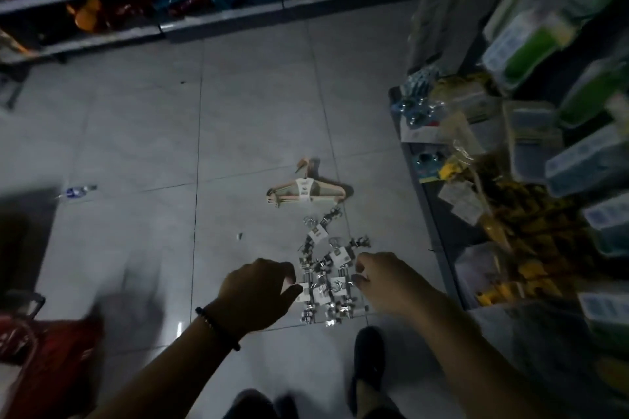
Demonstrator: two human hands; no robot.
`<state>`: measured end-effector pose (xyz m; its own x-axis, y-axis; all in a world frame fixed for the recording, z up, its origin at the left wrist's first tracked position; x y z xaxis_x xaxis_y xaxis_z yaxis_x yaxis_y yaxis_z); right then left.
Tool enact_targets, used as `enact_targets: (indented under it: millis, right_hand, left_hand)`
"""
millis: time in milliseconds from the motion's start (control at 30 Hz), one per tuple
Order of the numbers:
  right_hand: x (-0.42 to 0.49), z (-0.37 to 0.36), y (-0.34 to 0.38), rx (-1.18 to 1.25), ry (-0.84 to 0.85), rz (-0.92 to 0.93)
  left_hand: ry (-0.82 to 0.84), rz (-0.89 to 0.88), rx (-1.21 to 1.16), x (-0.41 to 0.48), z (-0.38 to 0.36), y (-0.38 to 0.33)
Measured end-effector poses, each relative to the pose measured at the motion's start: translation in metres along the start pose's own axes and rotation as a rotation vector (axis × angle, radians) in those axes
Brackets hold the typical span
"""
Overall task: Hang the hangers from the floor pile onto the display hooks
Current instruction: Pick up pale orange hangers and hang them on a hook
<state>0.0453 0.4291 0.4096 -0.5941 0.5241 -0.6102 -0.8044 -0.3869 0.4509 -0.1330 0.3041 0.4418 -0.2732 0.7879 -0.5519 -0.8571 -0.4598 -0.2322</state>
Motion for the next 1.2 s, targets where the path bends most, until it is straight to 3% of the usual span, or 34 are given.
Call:
enact_targets:
  millis: [167, 333, 667, 833, 967, 1200]
  right_hand:
    - [0.139, -0.008, -0.001, 0.043, 0.066, -0.02]
    - [0.317, -0.062, -0.03, 0.01, 0.074, -0.073]
    - [0.642, -0.161, -0.062, -0.038, 0.007, -0.108]
    - [0.709, -0.219, -0.104, 0.058, -0.024, -0.24]
    - [0.724, -0.26, -0.123, 0.077, -0.055, -0.226]
    - [0.742, -0.293, -0.134, 0.128, -0.083, -0.224]
  left_hand:
    - [0.117, 0.051, -0.088, 0.14, -0.023, 0.075]
    - [0.176, 0.041, -0.071, 0.327, -0.104, 0.165]
    - [0.189, -0.022, 0.257, 0.641, -0.264, 0.309]
    - [0.013, -0.073, 0.329, 0.726, -0.307, 0.354]
    - [0.007, -0.092, 0.358, 0.746, -0.341, 0.377]
    - [-0.398, -0.16, 0.445, 0.754, -0.368, 0.388]
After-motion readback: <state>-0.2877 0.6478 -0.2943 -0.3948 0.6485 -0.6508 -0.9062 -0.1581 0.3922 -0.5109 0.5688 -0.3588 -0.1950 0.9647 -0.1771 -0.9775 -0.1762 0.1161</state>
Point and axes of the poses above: each hand's wrist, its own x-axis towards the middle knuckle, its own z-axis out of the back of the hand, y = z × x, the point moved 8 cm from there along x, towards the middle knuckle, and after that the axes turned 2 degrees about -y, right-handed, at the moved point
